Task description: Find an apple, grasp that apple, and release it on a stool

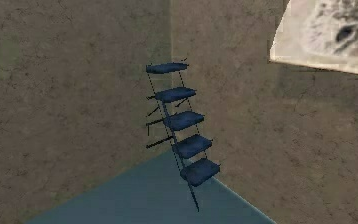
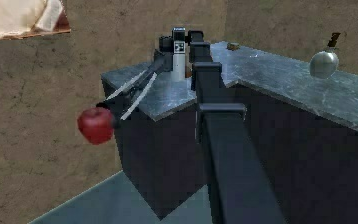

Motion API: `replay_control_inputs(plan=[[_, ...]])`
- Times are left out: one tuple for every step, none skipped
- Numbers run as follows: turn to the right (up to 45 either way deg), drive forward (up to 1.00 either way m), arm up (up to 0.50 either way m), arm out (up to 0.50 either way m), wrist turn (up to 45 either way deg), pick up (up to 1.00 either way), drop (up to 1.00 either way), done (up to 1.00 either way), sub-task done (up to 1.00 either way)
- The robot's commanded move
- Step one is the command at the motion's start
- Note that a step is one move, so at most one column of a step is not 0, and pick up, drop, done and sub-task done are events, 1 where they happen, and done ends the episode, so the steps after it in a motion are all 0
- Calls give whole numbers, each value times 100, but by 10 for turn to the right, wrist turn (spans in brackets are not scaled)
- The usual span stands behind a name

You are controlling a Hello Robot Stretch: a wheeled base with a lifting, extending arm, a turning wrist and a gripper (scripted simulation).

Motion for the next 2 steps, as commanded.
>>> replay_control_inputs(plan=[[0,0,0,-48,0,0,0,0,0],[-240,0,0,0,0,0,0,0,0]])
